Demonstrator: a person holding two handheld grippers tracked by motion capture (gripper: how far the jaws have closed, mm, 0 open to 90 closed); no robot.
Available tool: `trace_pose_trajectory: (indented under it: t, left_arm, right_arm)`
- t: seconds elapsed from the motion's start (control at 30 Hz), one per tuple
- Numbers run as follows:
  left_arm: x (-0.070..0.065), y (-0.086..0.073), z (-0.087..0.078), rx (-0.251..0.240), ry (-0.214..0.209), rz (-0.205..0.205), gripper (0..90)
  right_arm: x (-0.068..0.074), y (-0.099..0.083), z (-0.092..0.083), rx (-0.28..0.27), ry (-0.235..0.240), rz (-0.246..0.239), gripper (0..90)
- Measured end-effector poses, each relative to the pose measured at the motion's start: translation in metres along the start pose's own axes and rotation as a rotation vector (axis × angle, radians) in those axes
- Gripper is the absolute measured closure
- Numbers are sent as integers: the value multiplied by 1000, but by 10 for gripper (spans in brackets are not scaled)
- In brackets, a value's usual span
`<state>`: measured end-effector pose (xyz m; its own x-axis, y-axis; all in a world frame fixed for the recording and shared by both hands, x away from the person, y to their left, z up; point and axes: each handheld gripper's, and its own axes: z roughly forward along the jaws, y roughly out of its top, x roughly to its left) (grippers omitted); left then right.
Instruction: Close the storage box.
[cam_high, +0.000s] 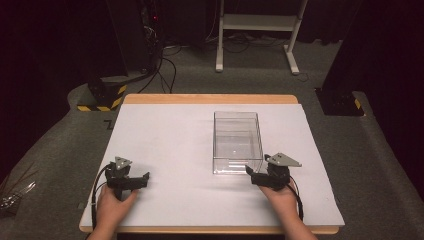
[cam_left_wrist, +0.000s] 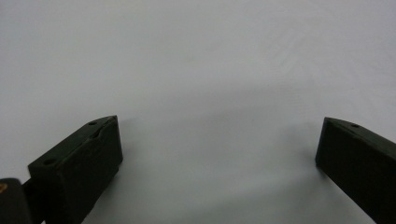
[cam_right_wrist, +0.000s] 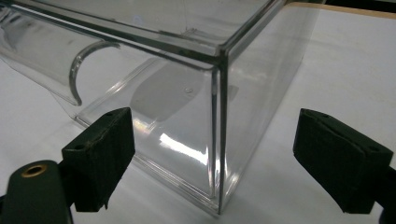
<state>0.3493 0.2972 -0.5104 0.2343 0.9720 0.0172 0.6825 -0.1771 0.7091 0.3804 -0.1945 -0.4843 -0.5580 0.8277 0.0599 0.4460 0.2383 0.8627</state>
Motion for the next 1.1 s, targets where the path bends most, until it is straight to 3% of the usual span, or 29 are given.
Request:
trace_pose_trajectory:
  t: [0.67, 1.1]
  left_arm:
    - [0, 0, 0, 0, 1, 1, 8]
    - [0, 0, 0, 0, 0, 0, 8]
  right_arm:
    - [-7, 6, 17, 16, -18, 31, 125]
    - [-4, 4, 5, 22, -4, 43, 156]
